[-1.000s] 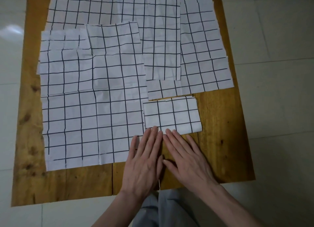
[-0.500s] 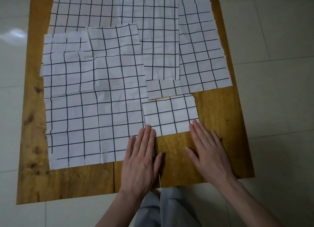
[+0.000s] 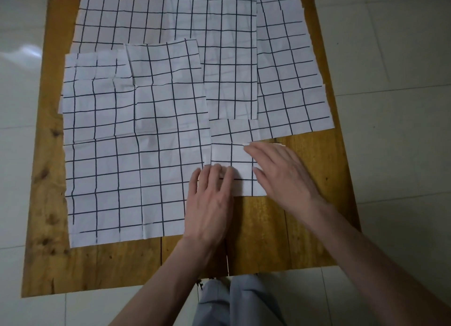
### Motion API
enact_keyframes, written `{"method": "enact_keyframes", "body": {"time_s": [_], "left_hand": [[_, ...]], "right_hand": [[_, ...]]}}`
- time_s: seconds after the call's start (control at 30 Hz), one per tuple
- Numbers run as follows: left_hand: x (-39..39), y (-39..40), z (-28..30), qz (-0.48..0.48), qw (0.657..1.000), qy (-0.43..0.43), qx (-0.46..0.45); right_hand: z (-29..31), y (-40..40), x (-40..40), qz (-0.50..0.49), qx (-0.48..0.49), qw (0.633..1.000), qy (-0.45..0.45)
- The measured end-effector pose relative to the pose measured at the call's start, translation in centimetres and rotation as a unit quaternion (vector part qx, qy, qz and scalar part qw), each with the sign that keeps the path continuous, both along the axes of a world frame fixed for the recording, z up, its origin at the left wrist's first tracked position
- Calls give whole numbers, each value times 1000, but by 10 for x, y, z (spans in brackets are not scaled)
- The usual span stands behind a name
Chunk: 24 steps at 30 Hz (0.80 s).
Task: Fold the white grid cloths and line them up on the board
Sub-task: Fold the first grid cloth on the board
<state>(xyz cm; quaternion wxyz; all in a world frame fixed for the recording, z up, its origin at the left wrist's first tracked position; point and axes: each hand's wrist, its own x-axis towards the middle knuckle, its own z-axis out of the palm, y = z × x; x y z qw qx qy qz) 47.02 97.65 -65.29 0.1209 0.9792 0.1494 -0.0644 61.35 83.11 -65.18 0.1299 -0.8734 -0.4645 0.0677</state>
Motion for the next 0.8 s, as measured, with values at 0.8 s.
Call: {"method": "enact_keyframes", "body": {"time_s": [0.8], "left_hand": [[-53,-37,-8,15,999,-23,-28]], "right_hand": [[5,-5,-70,-242,-52,966,74]]}}
